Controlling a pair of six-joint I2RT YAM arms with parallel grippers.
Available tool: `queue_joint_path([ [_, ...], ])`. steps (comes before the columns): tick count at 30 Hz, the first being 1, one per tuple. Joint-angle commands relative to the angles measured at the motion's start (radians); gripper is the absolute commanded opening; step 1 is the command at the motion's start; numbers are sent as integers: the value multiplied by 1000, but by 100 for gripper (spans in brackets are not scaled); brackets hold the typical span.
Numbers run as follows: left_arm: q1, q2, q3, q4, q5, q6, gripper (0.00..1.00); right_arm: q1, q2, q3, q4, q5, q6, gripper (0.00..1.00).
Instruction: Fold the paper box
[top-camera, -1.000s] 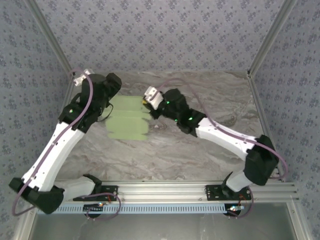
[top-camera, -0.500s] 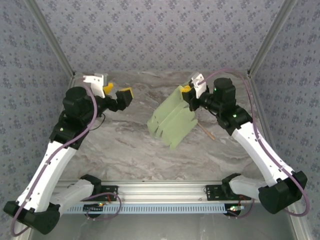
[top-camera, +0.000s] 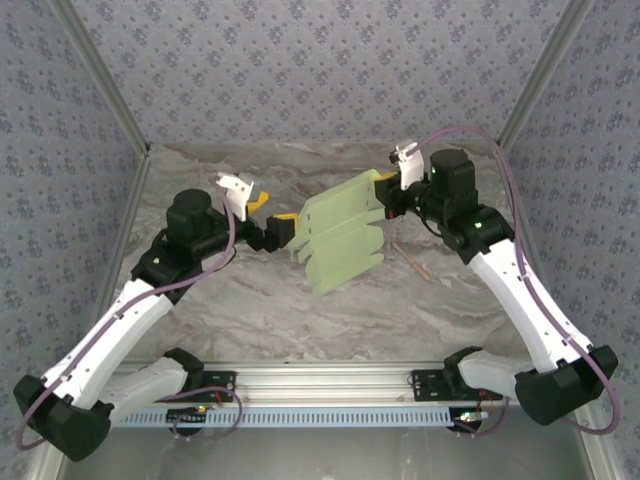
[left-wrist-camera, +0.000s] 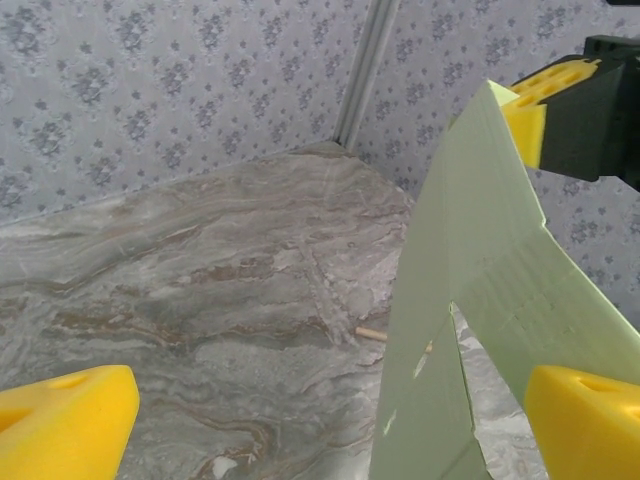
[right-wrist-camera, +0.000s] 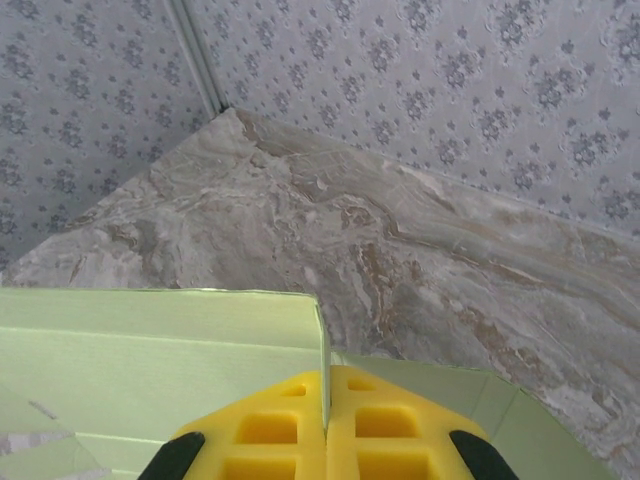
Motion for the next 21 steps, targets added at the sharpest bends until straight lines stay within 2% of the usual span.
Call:
queue_joint_path([
  [1,-6,-8,-15,96,78,19,99,-6,6,51,-54,32,52,0],
  [3,-8,-21,-24,103,73,19,99,-6,10,51,-58,37,61,0],
  [8,-10,-86,-65,115,-18,21,98,-7,24,49,-71,40,69,0],
  [14,-23,-150,-157,210,79,48,99,-7,37,53,-70,35,82,0],
  [16,-39,-134,-163,203,48,83,99,-6,37,51,-66,25,85,0],
  [21,-42,-57,-145,199,-112,184,99,-5,35,50,-65,5,73,0],
])
